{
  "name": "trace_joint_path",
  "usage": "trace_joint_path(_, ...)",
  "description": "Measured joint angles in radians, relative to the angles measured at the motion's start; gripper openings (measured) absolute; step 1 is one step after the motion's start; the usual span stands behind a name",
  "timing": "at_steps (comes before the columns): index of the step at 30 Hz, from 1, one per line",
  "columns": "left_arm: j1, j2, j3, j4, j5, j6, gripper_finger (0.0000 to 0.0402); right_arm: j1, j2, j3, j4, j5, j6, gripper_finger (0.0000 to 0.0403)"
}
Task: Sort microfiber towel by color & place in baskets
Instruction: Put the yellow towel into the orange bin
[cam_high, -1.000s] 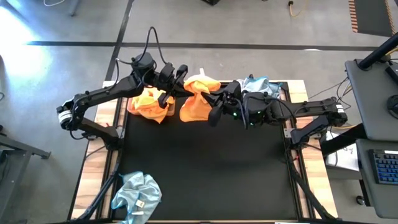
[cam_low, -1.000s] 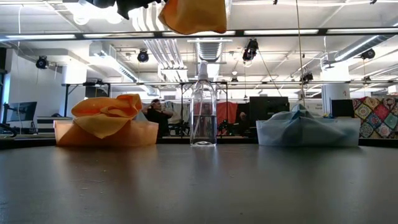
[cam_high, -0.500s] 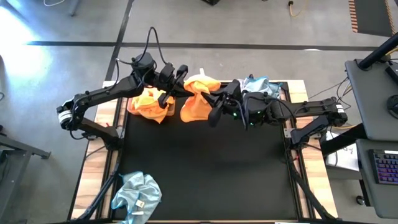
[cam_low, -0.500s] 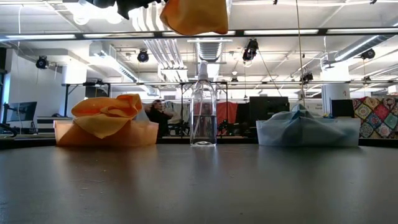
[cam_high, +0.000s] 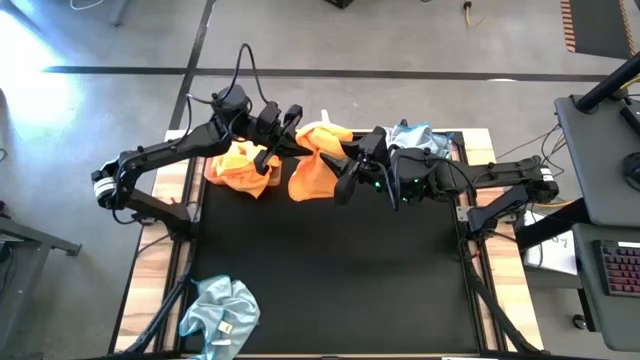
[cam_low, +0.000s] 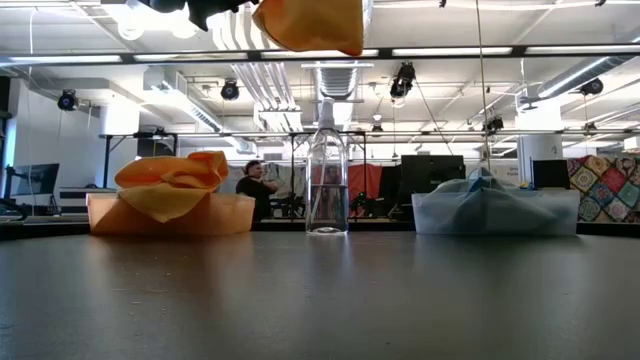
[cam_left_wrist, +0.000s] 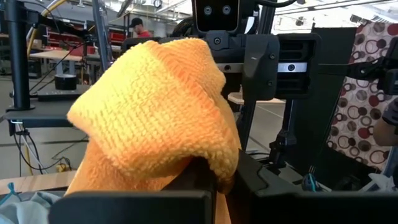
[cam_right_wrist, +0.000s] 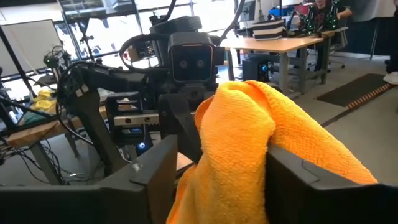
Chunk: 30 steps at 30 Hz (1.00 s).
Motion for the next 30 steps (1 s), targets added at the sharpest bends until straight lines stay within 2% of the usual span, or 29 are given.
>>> trace_joint_path(5, -0.002, 0.0, 0.0, 0.0, 0.0, 0.0, 0.0, 0.0, 0.0, 0.0, -0.012, 0.0, 0.0, 0.0208)
trace_joint_path(13, 0.014, -0.021, 0.0, -0.024, 0.002, 0.024, 0.0, 0.003, -0.021, 0.0, -0.126, -0.001, 0.047, 0.021)
trace_joint_path(25, 0.129, -0.18, 0.0, -0.322, -0.004, 0.163, 0.0, 0.047, -0.097, 0.0, -0.274, -0.008, 0.174, 0.021)
trace_joint_path(30, 0.182, -0.263, 0.0, -0.414, -0.073, 0.218, 0.0, 0.07, -0.111, 0.0, -0.28, -0.007, 0.199, 0.021)
